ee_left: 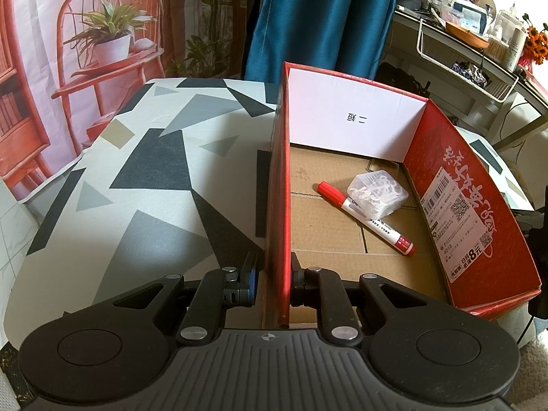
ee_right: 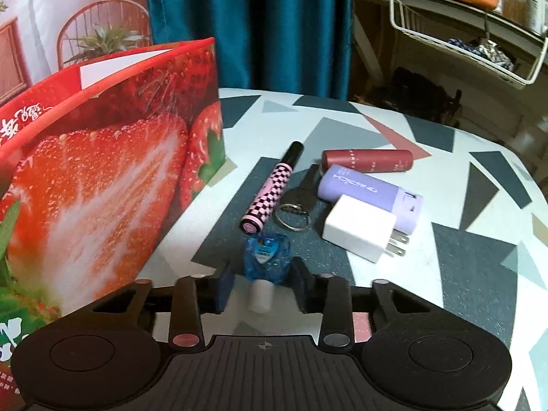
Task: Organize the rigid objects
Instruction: 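Close the right gripper on the blue figure keychain and lift it, then carry the blue figure into the red box and open the right gripper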
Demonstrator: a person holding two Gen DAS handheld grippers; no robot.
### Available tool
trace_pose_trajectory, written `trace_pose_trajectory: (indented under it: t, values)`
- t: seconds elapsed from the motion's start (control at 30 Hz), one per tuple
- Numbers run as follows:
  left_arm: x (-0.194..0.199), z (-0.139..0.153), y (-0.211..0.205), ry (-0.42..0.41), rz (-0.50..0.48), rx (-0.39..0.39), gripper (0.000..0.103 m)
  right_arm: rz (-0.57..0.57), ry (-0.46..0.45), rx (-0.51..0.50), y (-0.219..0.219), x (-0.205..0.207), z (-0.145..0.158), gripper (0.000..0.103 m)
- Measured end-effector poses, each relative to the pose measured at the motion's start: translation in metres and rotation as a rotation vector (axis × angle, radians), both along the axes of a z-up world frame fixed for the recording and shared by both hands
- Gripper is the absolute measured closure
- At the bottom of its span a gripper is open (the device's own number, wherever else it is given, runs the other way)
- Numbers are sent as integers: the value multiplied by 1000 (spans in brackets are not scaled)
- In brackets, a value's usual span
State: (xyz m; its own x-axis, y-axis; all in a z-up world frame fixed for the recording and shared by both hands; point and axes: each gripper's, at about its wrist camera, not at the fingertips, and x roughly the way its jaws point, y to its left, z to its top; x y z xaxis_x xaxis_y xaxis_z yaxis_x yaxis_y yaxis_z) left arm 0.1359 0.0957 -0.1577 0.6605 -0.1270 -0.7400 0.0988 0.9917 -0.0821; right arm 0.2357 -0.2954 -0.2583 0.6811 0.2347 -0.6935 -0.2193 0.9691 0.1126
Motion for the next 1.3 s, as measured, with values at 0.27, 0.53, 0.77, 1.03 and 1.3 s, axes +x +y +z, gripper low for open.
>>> trace_pose_trajectory:
  t: [0.27,0.53,0.77,1.03,1.3]
  values:
    - [0,0,0,0,0,0,85,-13,2,-1,3,9,0,71]
    - [-1,0,0,-1,0,0,85,-4,-20,1,2,6,10,76]
    - [-1,0,0,-1,1,-2,85,30,-140,48,2,4,56,76]
    - [-2,0,-1,-2,1,-3,85,178,-311,74,36,-1,118,76]
    - [-2,1,-2,-1,1,-4,85,343,-306,21,84,-11,119,75]
